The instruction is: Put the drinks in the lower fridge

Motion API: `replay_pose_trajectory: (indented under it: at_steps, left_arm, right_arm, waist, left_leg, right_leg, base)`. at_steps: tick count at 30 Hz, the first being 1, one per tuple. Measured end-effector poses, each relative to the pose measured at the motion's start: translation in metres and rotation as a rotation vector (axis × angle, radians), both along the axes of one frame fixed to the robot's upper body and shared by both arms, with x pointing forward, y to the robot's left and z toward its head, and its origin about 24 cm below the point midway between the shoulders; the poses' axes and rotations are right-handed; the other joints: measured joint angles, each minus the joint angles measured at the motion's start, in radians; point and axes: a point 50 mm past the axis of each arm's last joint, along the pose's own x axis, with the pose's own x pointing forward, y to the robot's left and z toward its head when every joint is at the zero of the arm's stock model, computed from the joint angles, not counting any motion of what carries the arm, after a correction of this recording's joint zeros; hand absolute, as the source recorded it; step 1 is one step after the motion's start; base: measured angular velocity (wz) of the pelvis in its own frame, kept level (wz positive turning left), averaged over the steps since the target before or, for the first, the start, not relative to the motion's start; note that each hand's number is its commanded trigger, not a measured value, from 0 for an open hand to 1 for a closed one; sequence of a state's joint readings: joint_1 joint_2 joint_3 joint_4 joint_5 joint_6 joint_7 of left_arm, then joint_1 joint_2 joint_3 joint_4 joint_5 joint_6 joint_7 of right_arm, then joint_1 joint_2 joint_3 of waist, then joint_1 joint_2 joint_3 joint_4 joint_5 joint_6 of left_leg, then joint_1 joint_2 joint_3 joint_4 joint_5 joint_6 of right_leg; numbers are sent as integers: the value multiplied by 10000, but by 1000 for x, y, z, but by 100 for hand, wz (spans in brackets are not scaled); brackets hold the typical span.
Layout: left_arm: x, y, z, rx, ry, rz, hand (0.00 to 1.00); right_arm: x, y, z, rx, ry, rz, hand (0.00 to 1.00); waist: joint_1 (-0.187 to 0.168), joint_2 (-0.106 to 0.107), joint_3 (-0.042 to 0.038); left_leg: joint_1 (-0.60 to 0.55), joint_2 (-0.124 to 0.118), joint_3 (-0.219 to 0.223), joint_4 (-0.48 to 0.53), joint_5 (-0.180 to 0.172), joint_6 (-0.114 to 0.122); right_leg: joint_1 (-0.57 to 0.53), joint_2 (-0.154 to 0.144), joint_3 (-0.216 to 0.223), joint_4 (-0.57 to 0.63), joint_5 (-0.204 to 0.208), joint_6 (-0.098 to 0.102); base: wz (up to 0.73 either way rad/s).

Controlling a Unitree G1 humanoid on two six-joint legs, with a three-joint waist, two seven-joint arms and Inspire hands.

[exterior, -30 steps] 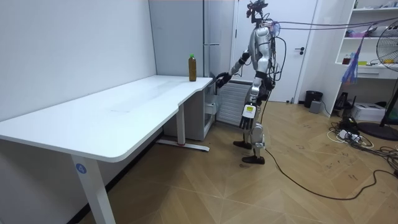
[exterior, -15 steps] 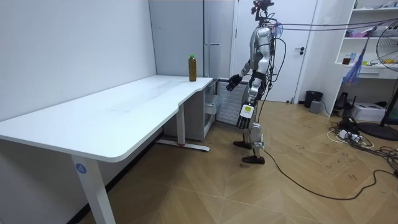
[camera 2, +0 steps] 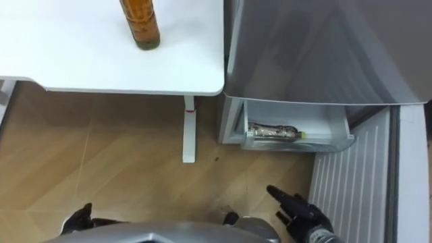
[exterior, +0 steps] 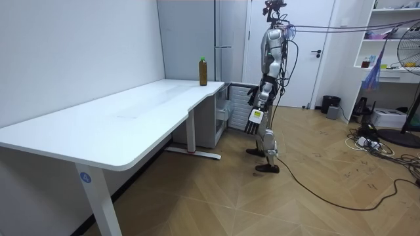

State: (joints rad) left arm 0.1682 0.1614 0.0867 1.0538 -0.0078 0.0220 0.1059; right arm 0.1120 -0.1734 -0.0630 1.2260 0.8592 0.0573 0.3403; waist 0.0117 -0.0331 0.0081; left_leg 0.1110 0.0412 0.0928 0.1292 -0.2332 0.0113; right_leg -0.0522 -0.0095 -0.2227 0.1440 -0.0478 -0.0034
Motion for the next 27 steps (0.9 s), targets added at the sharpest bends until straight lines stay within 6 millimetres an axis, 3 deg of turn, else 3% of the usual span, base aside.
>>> replay_pose_trajectory:
  at_steps: [3, 4, 5, 7, 9, 11, 13, 21, 27]
  left_arm:
    - [1, -5, -1, -78, -95, -1, 0]
    - [1, -8, -2, -90, -105, 44, 0]
    - [4, -12, -2, -92, -203, 29, 0]
    - [4, -14, -3, -105, -135, -142, 0]
    - [2, -14, -4, -107, -11, -120, 0]
    - [-2, -14, -5, -95, 177, -137, 0]
    - [-2, -14, -5, -98, 230, -125, 0]
    - [-3, -15, -6, -223, 495, -109, 0]
    - [-2, -16, -6, -277, 483, -139, 0]
  right_arm:
    - [-5, 7, -3, -128, 387, 102, 0]
    - [-8, 10, -5, -178, 574, 261, 0]
    - [-9, 10, -5, -341, 762, 736, 0]
    - [-12, 12, -6, -733, 1216, 1862, 0]
    - [-13, 12, -7, -1131, 1565, 3107, 0]
    - [-2, 11, -6, -1757, 1618, 4381, 0]
    - [5, 11, -6, -2055, 1640, 5090, 0]
    - [8, 14, -6, -2384, 1820, 5572, 0]
    - [8, 14, -6, -2605, 1903, 5803, 0]
  waist:
    - [-95, -30, -17]
    - [-119, 27, 15]
    - [-220, -19, -24]
    - [-340, -12, -29]
    - [-249, -37, -27]
    - [-209, -64, -29]
    - [-187, -106, -53]
    - [79, 3, -73]
    - [2, 187, -42]
  left_leg:
    - [99, 1, -10, -5, -4, 6]
    - [185, 1, -13, -14, -13, 10]
    - [226, 6, -66, -5, -70, 25]
    - [272, 6, -97, -8, -103, 29]
    - [397, 33, -9, -8, -150, 15]
    - [401, 68, 125, 57, -259, 17]
    - [405, 73, 117, 53, -264, 16]
    - [435, 78, 13, 59, -263, 18]
    - [508, 90, -108, -1, -267, 22]
  right_leg:
    - [114, 5, -8, -15, -16, 15]
    - [197, 6, 0, -18, -32, 31]
    - [273, 6, 3, -5, -77, 46]
    - [335, 17, 58, 13, -127, 66]
    - [354, 86, 245, 65, -136, 51]
    - [321, 187, 517, 63, -126, 30]
    - [324, 196, 521, 61, -127, 29]
    - [351, 222, 550, 41, -138, 44]
    - [434, 243, 565, 41, -143, 49]
  base:
    - [0]
    - [8]
    - [12]
    - [9]
    - [-22]
    - [-29]
    - [-5]
    - [2]
    - [2]
